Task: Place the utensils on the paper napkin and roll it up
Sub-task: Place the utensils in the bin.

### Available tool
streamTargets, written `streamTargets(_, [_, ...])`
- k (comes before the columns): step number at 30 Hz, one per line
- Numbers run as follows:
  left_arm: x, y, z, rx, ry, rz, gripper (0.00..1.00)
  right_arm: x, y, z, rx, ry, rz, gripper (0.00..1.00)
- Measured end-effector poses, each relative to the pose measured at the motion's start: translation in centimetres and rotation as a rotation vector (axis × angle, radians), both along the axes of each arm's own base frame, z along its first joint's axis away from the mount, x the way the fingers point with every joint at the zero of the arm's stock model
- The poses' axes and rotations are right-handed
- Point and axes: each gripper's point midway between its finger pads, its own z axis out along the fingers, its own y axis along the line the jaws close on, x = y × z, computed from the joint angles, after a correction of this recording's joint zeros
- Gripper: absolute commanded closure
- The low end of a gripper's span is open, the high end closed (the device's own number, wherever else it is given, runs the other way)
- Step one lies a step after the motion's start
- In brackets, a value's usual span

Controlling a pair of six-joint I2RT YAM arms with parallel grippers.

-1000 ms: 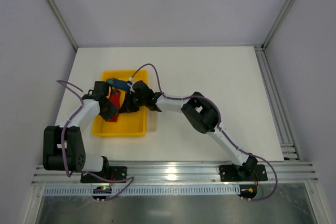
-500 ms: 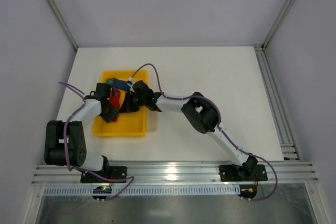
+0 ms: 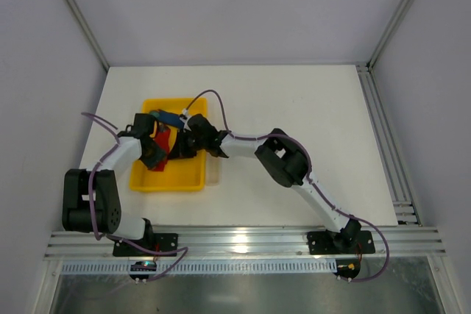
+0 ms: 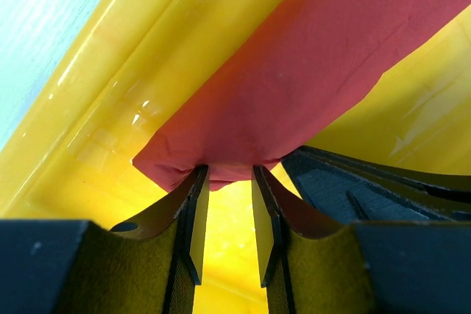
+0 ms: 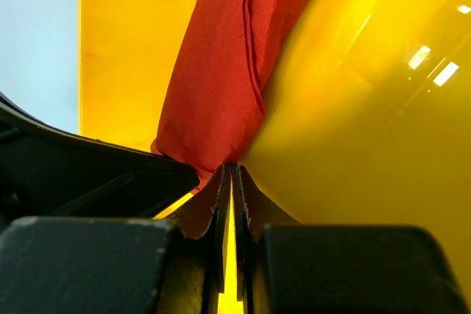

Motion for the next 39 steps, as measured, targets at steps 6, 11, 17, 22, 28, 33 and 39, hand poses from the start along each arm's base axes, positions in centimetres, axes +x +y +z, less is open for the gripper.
streamTargets(6, [0.0, 0.0, 0.0, 0.000, 0.002, 0.000, 0.66, -0.4, -0.5, 0.1, -0.004, 0.003, -0.001, 0.89])
streamTargets(11, [0.0, 0.0, 0.0, 0.001, 0.002, -0.001, 0.66, -0.4, -0.9, 0.3, -0.003, 0.002, -0.003, 0.88])
streamTargets(17, [0.4, 0.0, 0.5, 0.000, -0.007, -0.001, 0.65, -0.6, -1.3, 1.1, 0.000, -0.002, -0.006, 0.89])
streamTargets(22, [0.9, 0.0, 1.0, 0.000, -0.023, -0.001, 0.64, -0.4, -1.6, 2.5, 0.021, -0.018, -0.012, 0.88])
streamTargets(28, [1.0, 0.0, 1.1, -0.001, -0.024, -0.001, 0.64, -0.4, -2.3, 4.0, 0.038, -0.032, -0.020, 0.89])
streamTargets(33, [1.4, -0.1, 1.5, -0.001, -0.036, -0.001, 0.64, -0.3, -2.8, 4.8, 0.048, -0.041, -0.027, 0.88])
streamTargets(39, [1.8, -0.1, 1.9, -0.002, -0.050, -0.001, 0.64, -0.3, -3.2, 5.8, 0.058, -0.051, -0.033, 0.88])
